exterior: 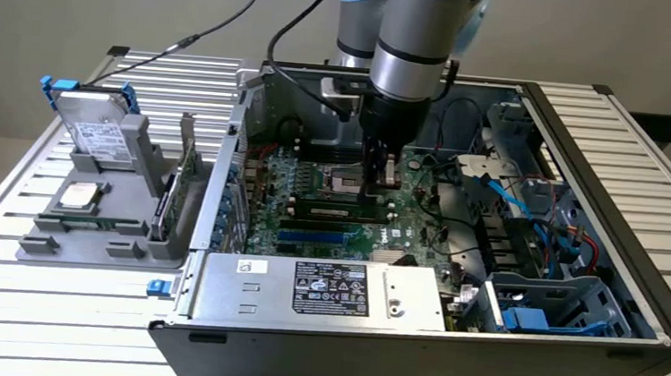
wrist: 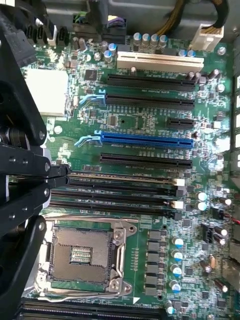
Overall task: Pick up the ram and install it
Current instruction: 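Press down the ram until it locks into place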
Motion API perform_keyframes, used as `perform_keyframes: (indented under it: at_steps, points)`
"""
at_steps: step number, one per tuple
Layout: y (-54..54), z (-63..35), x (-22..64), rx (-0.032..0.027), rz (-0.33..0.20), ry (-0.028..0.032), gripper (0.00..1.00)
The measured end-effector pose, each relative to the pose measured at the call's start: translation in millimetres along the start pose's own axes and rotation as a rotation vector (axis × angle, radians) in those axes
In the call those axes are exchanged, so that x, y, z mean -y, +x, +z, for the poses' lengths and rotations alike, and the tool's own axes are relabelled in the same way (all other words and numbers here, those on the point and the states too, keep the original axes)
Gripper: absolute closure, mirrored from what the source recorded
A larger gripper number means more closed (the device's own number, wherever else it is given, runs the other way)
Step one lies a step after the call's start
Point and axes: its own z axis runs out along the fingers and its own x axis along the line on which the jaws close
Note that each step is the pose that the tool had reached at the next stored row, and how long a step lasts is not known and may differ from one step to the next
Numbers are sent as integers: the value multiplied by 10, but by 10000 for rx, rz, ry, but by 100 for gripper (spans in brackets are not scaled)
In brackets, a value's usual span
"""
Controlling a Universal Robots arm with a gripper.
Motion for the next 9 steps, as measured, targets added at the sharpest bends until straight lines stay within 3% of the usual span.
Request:
perform_keyframes:
  at_steps: [9]
  points:
    - [-35,2,-209,-17,7,43,90]
